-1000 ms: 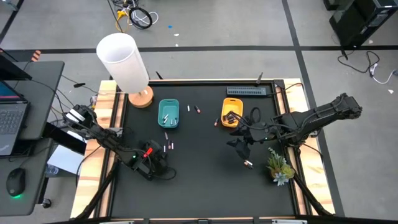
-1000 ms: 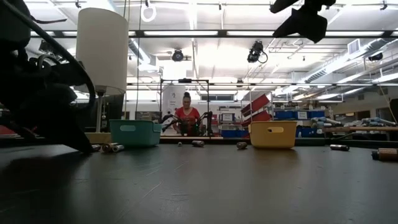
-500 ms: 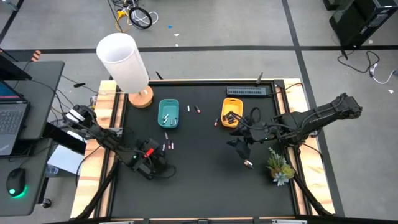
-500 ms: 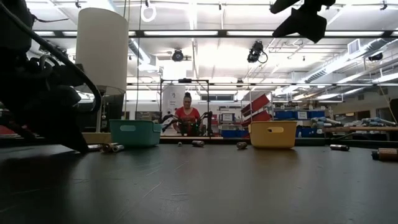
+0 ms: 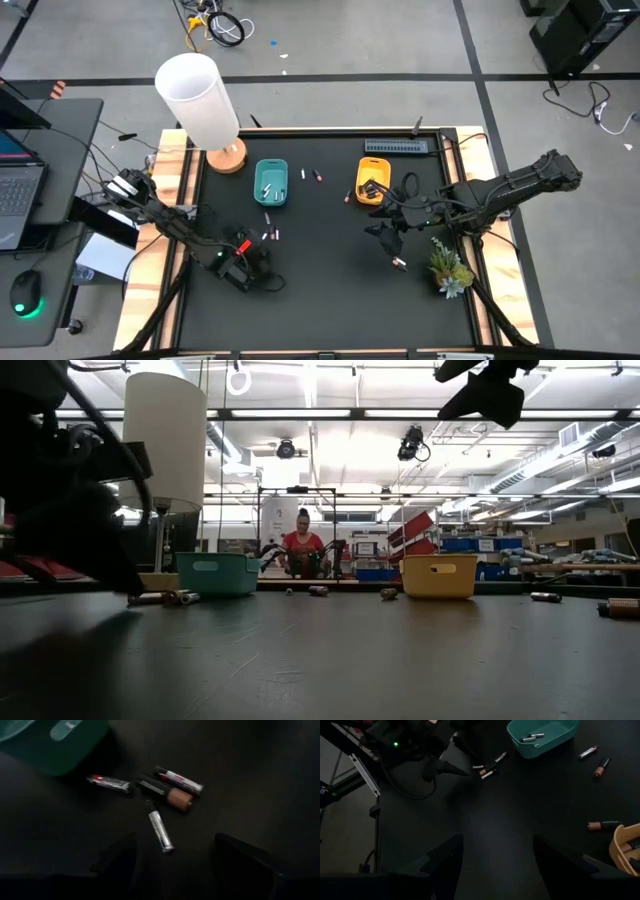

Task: Sort batteries
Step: Put the silver battery into the blue bin

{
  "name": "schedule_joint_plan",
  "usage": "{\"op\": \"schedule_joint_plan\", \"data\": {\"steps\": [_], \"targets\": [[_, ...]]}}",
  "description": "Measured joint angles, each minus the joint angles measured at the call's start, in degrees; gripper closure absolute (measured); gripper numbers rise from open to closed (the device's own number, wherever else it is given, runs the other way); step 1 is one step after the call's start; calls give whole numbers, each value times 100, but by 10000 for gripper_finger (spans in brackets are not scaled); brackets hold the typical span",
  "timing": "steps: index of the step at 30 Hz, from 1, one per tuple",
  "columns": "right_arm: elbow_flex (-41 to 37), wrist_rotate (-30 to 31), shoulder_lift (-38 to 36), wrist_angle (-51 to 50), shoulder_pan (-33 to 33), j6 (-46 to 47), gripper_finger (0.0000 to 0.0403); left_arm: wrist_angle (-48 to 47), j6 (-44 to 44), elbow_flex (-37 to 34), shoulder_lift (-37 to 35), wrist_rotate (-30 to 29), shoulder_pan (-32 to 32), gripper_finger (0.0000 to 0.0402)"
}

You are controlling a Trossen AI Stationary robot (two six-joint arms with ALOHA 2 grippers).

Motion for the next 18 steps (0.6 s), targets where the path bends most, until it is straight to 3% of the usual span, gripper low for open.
{"op": "schedule_joint_plan", "data": {"steps": [9, 13, 18], "targets": [[-2, -2, 0, 82, 30, -59, 156, 300, -1401, -150, 350, -427, 127, 122], [-2, -4, 0, 109, 116, -65, 156, 1008, -1581, -341, 614, -705, 104, 124], [-2, -32, 0, 107, 206, -66, 156, 1124, -1767, -345, 973, -1227, -21, 148]]}}
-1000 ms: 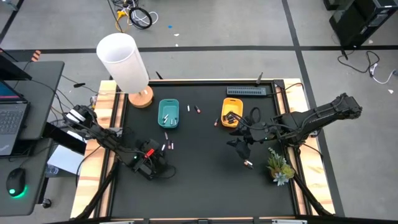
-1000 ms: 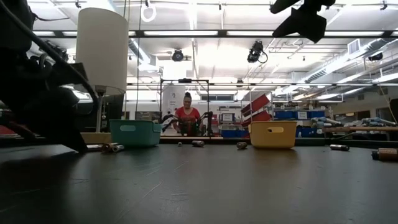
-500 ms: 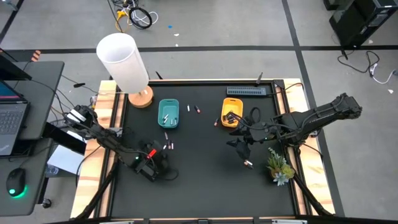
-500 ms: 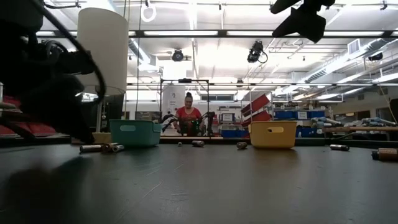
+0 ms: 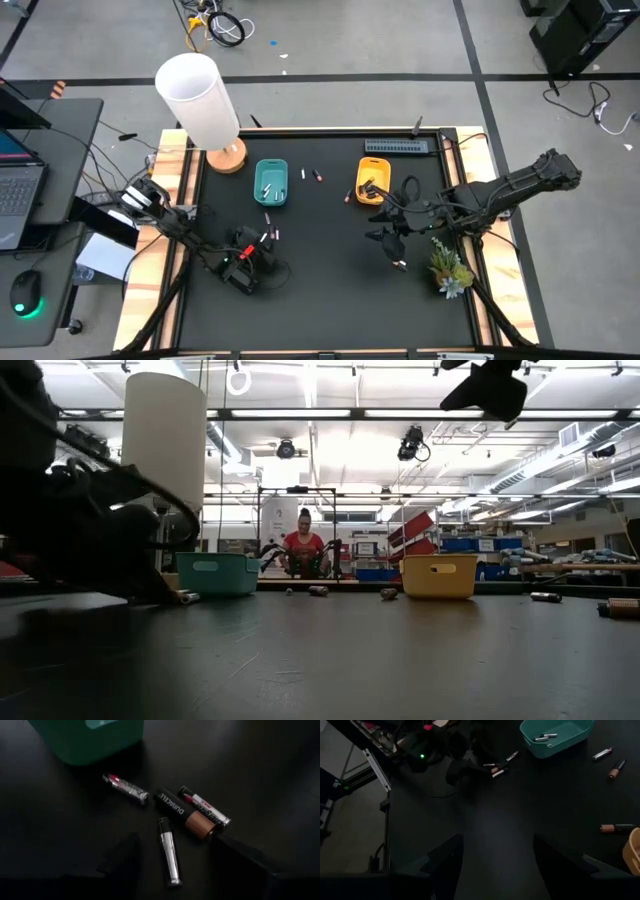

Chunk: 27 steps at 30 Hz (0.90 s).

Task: Sort batteries
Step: Put the silver battery into the blue bin

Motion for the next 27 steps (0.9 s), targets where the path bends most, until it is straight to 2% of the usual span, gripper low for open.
{"op": "schedule_joint_plan", "data": {"steps": [8, 14, 27], "targets": [[0, -182, 0, 56, 4, -20, 156, 156, -291, 20, 725, -574, -55, 190], [45, -280, 0, 67, 4, -7, 156, 225, -276, 20, 833, -642, -55, 217], [293, -247, -4, 18, -3, -371, 156, 216, -206, 11, 857, -635, -138, 342]]}}
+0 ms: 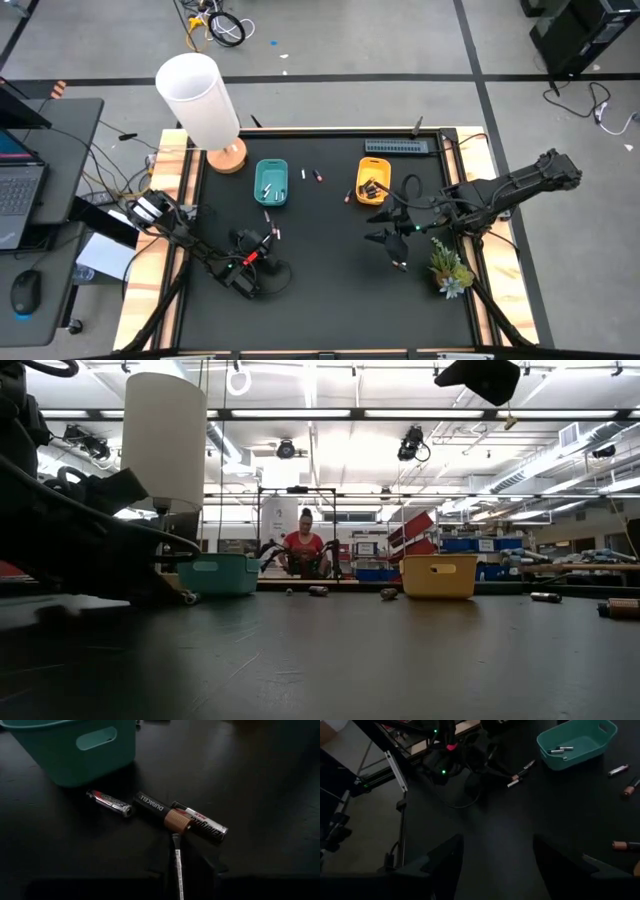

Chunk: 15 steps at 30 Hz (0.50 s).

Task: Sort batteries
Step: Put the silver battery into the blue bin

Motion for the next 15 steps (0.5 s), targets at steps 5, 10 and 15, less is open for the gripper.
{"op": "schedule_joint_plan", "data": {"steps": [5, 10, 15], "targets": [[2, 6, 0, -29, 0, 23, 156, 9, 9, -4, 0, -3, -4, 358], [2, 23, 0, -58, 0, 25, 156, 9, 8, -4, 0, 8, -4, 358], [2, 23, 0, -112, 0, 25, 156, -117, 80, 33, -120, 138, 0, 358]]}}
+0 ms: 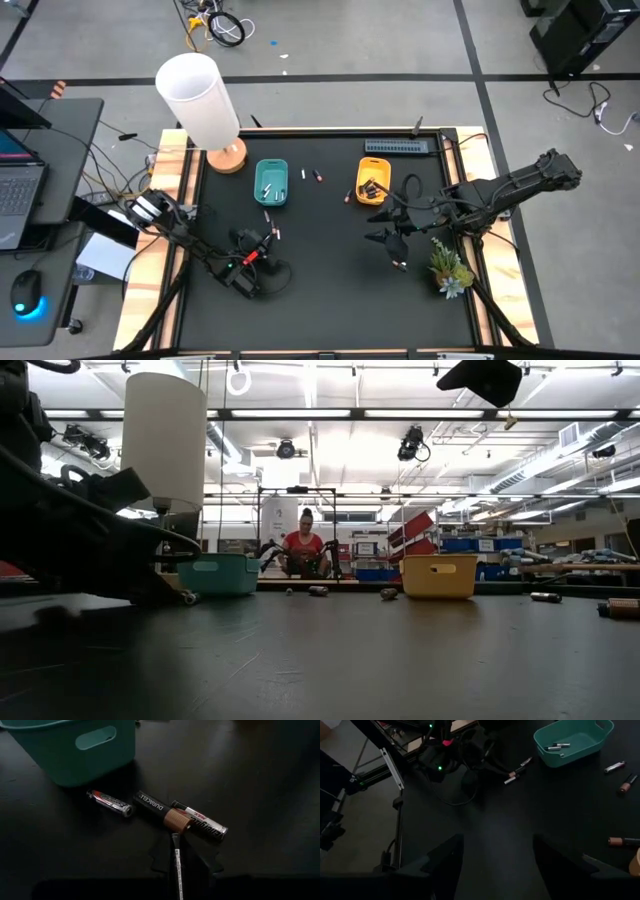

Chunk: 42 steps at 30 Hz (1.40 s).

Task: Sort batteries
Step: Put the silver battery into the blue bin

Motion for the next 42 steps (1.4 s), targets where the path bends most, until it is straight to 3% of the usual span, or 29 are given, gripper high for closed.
{"op": "schedule_joint_plan", "data": {"steps": [15, 24, 30, 36, 42], "targets": [[2, 42, 0, -63, 0, -95, 156, -1552, 240, 27, -1218, 802, 22, 358], [2, 327, 0, 42, 0, -152, 156, -2612, 227, 254, -2279, 539, 218, 358], [2, 348, 2, 180, 0, -151, 156, -2704, 265, 271, -2964, -5, 662, 358], [2, 503, 2, 211, 0, -100, 156, -2549, 1155, 274, -3336, -45, 1508, 358], [2, 514, 2, 402, 0, -85, 156, -1597, 3120, 276, -3509, 381, 2342, 358]]}}
